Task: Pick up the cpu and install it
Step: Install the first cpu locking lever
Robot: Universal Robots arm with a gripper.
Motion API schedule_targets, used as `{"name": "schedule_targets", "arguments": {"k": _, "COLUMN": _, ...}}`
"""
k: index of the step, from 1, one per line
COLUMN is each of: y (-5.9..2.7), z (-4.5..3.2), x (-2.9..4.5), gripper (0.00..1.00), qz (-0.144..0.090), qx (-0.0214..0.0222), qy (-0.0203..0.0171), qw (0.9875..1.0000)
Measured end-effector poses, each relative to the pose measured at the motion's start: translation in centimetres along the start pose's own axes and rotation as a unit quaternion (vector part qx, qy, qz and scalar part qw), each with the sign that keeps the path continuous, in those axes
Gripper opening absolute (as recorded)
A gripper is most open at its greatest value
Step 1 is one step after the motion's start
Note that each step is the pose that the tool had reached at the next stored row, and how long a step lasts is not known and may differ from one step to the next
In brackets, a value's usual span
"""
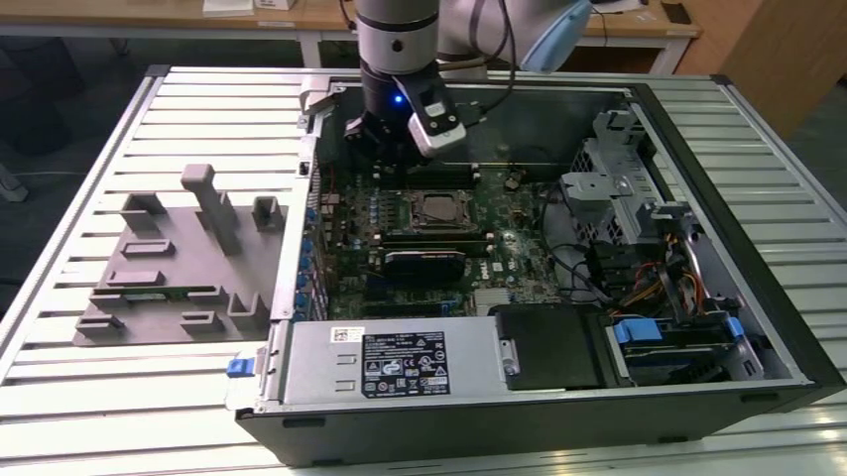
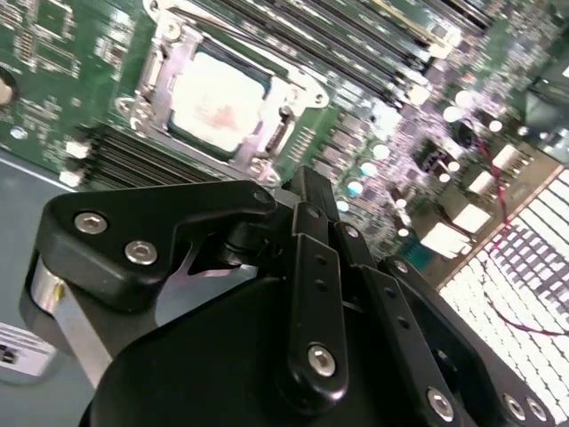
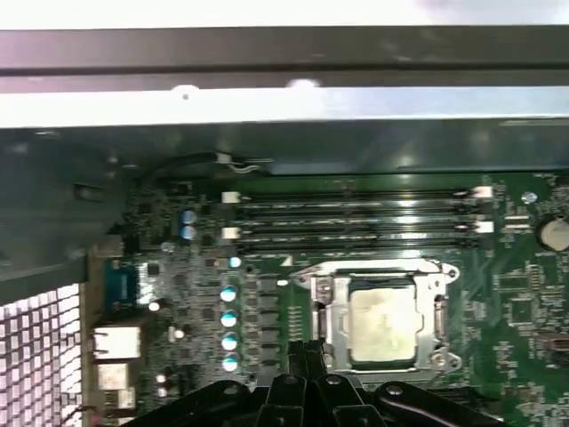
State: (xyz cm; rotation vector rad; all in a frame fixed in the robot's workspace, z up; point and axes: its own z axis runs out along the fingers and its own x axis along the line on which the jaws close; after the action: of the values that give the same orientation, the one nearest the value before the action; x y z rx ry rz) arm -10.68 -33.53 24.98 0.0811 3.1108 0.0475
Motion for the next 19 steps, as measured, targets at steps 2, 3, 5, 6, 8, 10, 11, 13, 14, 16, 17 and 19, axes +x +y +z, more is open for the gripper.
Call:
{"name": "schedule_targets", "arguments": {"k": 2, "y": -0.03, "z": -0.01, "x": 0.52, "gripper": 0.11, "qz": 0.0, "qx": 0.0, "qy": 0.0, "qw": 1.0}}
{"name": "schedule_targets", "arguments": {"k": 3, "y": -0.04, "z": -0.02, "x": 0.74, "gripper": 0.11, "qz": 0.0, "qx": -0.0001, "qy": 0.0, "qw": 1.0}}
{"name": "schedule_targets", "arguments": {"k": 5, "y": -0.06, "z": -0.04, "x": 1.12, "gripper": 0.11, "qz": 0.0, "qx": -0.0016, "qy": 0.0002, "qw": 1.0}}
{"name": "schedule_targets", "arguments": {"k": 6, "y": -0.07, "z": -0.04, "x": 1.3, "gripper": 0.11, "qz": 0.0, "qx": -0.0031, "qy": 0.0002, "qw": 1.0}}
{"name": "schedule_targets", "arguments": {"k": 8, "y": -0.09, "z": -0.05, "x": 1.65, "gripper": 0.11, "qz": 0.0, "qx": -0.007, "qy": 0.0004, "qw": 1.0}}
{"name": "schedule_targets", "arguments": {"k": 10, "y": -0.09, "z": -0.05, "x": 1.77, "gripper": 0.11, "qz": 0.0, "qx": -0.0087, "qy": 0.0004, "qw": 1.0}}
{"name": "schedule_targets", "arguments": {"k": 11, "y": -0.09, "z": -0.05, "x": 1.77, "gripper": 0.11, "qz": 0.0, "qx": -0.0087, "qy": 0.0004, "qw": 1.0}}
{"name": "schedule_targets", "arguments": {"k": 13, "y": -0.09, "z": -0.06, "x": 1.78, "gripper": 0.11, "qz": 0.0, "qx": -0.0087, "qy": 0.0005, "qw": 1.0}}
{"name": "schedule_targets", "arguments": {"k": 14, "y": -0.09, "z": -0.06, "x": 1.79, "gripper": 0.11, "qz": 0.0, "qx": -0.0087, "qy": 0.0005, "qw": 1.0}}
{"name": "schedule_targets", "arguments": {"k": 16, "y": -0.1, "z": -0.06, "x": 1.8, "gripper": 0.11, "qz": 0.001, "qx": -0.015, "qy": 0.0008, "qw": 0.9999}}
{"name": "schedule_targets", "arguments": {"k": 17, "y": -0.09, "z": -0.05, "x": 1.79, "gripper": 0.11, "qz": 0.001, "qx": -0.021, "qy": 0.0011, "qw": 0.9998}}
{"name": "schedule_targets", "arguments": {"k": 19, "y": -0.09, "z": -0.05, "x": 1.79, "gripper": 0.11, "qz": 0.001, "qx": -0.0339, "qy": 0.0018, "qw": 0.9994}}
